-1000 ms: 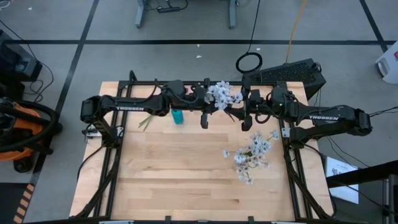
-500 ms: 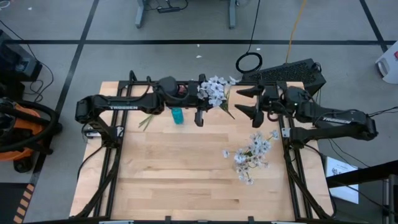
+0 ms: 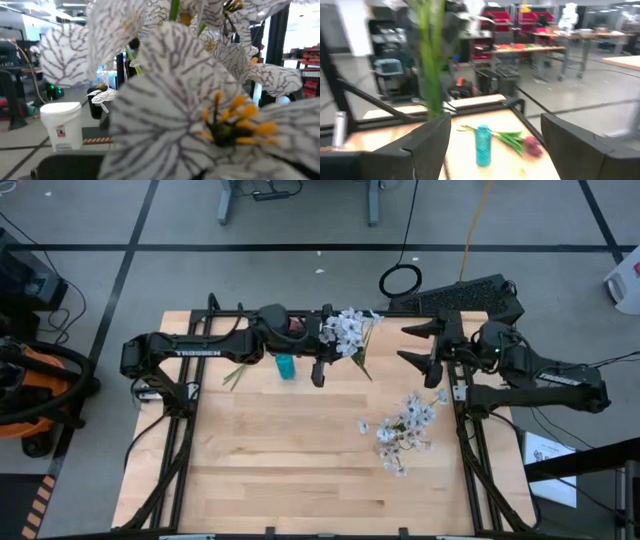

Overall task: Sort flowers into vase by color
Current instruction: Put the white flowers into the transparent vase

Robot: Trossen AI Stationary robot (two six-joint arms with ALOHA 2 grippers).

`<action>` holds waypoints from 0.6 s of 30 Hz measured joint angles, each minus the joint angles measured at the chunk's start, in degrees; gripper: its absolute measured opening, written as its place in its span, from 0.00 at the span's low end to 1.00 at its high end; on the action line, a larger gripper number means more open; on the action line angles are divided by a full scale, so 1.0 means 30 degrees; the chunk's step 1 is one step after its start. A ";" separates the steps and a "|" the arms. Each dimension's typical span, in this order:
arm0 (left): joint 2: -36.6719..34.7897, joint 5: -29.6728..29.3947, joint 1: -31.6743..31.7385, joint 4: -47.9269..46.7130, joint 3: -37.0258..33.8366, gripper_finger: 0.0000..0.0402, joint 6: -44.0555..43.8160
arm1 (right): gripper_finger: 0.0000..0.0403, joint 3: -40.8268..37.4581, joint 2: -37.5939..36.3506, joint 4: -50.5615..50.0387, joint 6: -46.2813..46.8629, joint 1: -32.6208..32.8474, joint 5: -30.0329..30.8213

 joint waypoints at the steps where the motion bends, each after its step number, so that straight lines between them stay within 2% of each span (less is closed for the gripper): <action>1: 0.0000 0.0090 0.0007 0.0015 0.0000 0.05 -0.0223 | 0.74 0.0000 -0.0248 -0.0494 -0.0026 -0.0003 0.0405; 5: -0.0004 0.0978 0.0007 -0.0058 0.0000 0.05 -0.0852 | 0.74 0.0000 -0.1141 -0.2358 -0.0111 -0.0011 0.1679; 12: -0.0687 0.1238 0.0001 -0.1521 0.0000 0.05 -0.0875 | 0.74 0.0000 -0.1861 -0.4912 0.0399 -0.0011 0.1496; 18: -0.0707 0.1231 -0.0605 -0.1043 0.0000 0.05 -0.1332 | 0.74 0.0000 -0.2118 -0.7264 0.0678 -0.0005 0.1926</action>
